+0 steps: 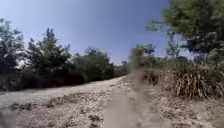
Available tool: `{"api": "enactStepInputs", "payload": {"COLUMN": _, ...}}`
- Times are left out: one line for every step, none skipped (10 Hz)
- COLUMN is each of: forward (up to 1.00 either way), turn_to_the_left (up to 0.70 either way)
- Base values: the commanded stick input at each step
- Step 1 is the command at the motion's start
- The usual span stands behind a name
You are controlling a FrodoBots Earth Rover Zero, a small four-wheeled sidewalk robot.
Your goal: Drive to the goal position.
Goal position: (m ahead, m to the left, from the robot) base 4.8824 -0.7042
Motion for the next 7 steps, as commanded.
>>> {"api": "enactStepInputs", "payload": {"forward": 0.45, "turn_to_the_left": 0.02}}
{"api": "enactStepInputs", "payload": {"forward": 0.45, "turn_to_the_left": 0.02}}
{"api": "enactStepInputs", "payload": {"forward": 0.45, "turn_to_the_left": 0.02}}
{"api": "enactStepInputs", "payload": {"forward": 0.45, "turn_to_the_left": 0.02}}
{"api": "enactStepInputs", "payload": {"forward": 0.45, "turn_to_the_left": 0.02}}
{"api": "enactStepInputs", "payload": {"forward": 0.45, "turn_to_the_left": 0.02}}
{"api": "enactStepInputs", "payload": {"forward": 0.45, "turn_to_the_left": 0.02}}
